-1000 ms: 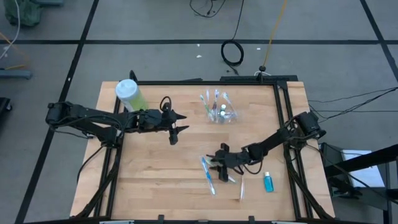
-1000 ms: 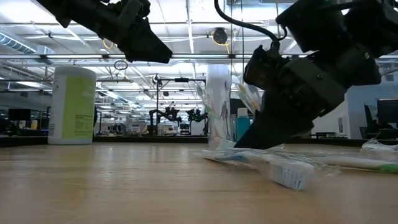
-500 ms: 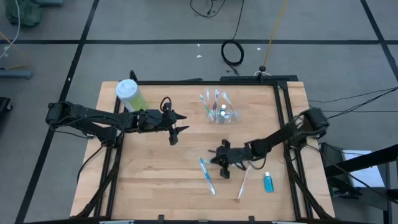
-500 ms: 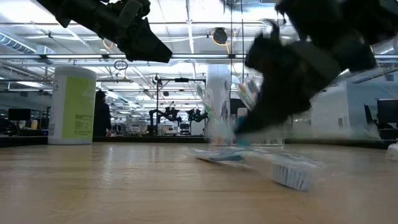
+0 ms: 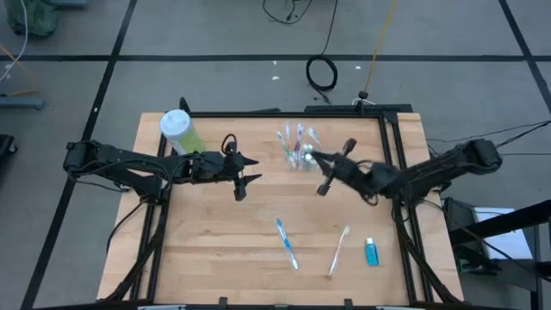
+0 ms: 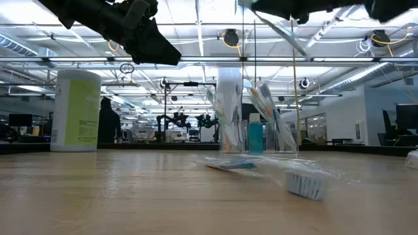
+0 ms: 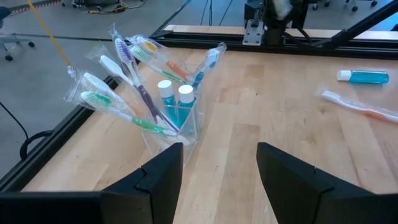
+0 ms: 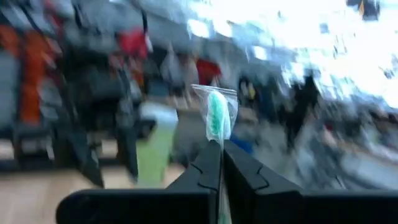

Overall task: Pick & Place toothbrushing station
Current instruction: Put the green toothbrush into the transparent organizer

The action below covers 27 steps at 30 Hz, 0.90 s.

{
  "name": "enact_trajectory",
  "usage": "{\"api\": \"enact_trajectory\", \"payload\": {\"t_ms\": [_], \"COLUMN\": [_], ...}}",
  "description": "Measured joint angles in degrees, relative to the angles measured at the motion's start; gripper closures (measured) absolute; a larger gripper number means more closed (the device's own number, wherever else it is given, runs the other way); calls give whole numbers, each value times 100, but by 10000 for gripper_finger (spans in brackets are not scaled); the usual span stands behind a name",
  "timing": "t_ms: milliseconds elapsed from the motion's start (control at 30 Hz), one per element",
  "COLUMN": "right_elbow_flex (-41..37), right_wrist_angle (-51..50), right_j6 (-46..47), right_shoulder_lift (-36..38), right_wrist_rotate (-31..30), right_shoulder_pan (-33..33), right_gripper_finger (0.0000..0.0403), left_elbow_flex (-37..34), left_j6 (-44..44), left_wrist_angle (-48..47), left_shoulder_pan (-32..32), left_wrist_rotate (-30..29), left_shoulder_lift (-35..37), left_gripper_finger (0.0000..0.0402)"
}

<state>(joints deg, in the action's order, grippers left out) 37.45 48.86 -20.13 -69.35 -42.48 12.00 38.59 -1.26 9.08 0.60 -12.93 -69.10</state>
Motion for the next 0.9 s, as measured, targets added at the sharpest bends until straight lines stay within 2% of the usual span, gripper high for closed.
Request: {"api": "enact_trajectory", "payload": {"t_ms": [100, 167, 333, 433, 533, 700, 900], "right_elbow_flex": [-567, -943, -1571, -1627, -1499, -1249, -1207], "right_wrist_angle": [1391, 2036, 3319, 3701, 3749, 3725, 4003], "right_j6": [-229, -235, -110, -28, 619, 1476, 1703], "right_shoulder_lift": [21, -80, -541, -902, -1227, -2051, -2714], "right_wrist_rotate": [1173, 1687, 1938, 2567, 3179, 3270, 3207], "right_shoulder_pan": [-575, -1003, -2086, -2782, -3358, -3915, -3984], "right_gripper_finger": [401, 402, 402, 402, 402, 402, 403], "left_elbow_flex": [1, 0, 1, 0, 0, 2, 2], "left_j6": [-6, -10, 5, 130, 134, 285, 334], "left_wrist_angle": [11, 13, 17, 24, 46, 148, 115], "left_shoulder_pan": [0, 0, 0, 0, 0, 0, 0], "left_wrist_rotate": [0, 0, -1, -4, -4, -7, -5], "left_shoulder_lift": [0, 0, 0, 0, 0, 0, 0], "left_gripper_finger": [190, 190, 190, 190, 190, 190, 190]}}
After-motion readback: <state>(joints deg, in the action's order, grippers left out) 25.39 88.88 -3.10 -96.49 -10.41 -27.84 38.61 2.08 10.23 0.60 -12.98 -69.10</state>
